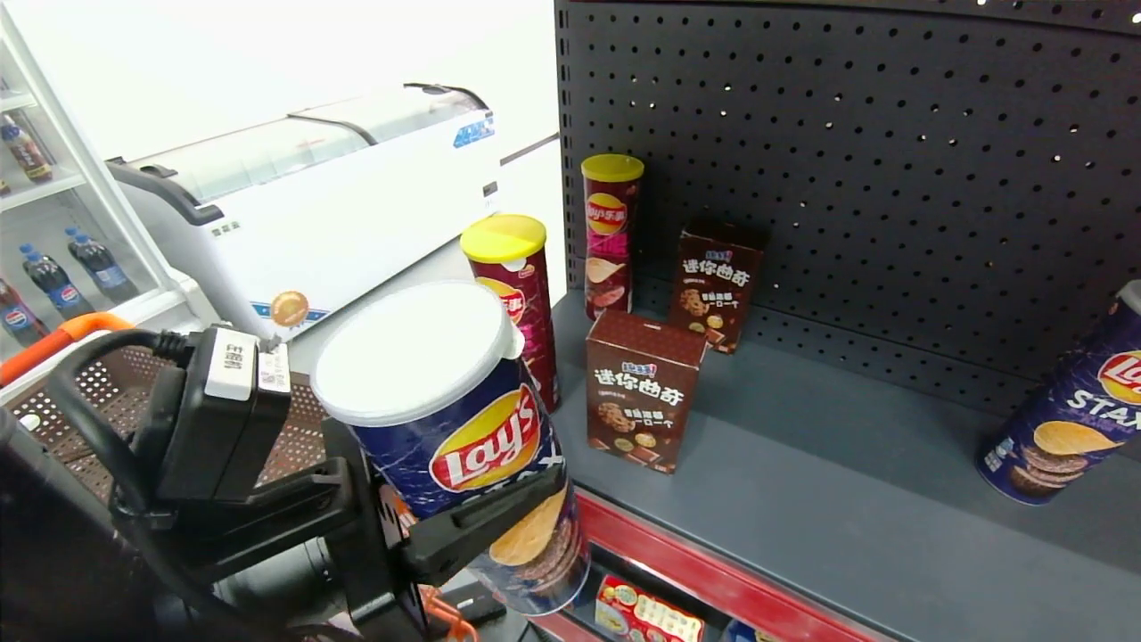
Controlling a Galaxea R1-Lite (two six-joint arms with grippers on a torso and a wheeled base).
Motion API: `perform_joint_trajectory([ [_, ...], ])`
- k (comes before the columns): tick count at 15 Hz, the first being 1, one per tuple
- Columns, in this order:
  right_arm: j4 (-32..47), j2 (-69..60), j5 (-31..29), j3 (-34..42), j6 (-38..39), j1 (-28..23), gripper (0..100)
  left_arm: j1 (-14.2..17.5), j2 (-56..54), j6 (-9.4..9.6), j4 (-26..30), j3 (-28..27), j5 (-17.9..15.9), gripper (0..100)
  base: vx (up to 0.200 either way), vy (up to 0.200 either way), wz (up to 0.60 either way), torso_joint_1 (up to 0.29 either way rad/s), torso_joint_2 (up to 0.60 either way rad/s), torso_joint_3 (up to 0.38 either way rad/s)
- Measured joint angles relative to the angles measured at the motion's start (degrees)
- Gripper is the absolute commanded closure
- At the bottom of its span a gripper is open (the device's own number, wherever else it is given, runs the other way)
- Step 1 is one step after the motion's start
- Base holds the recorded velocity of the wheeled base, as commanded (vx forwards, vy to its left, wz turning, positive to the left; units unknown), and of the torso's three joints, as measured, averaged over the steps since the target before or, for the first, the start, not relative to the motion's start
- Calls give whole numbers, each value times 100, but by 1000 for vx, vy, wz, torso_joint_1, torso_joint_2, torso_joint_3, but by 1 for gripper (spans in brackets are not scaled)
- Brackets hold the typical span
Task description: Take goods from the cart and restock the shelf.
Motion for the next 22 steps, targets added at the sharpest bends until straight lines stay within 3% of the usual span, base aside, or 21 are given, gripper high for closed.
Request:
perform_joint_trajectory([
  [2,-5,0,2,0,0,-2,0,-4,23,0,-12,-1,-366,100,0,0,-600,-2,-2,7],
  [6,0,0,0,0,0,7,0,-1,113,-2,-6,-34,-580,100,0,0,-600,2,6,4],
  [10,-2,0,0,0,0,2,0,11,166,-18,-9,-74,-585,100,0,0,-600,5,2,0],
  [22,2,0,9,0,11,2,0,132,207,-18,-22,-39,-588,100,0,0,0,0,0,0],
])
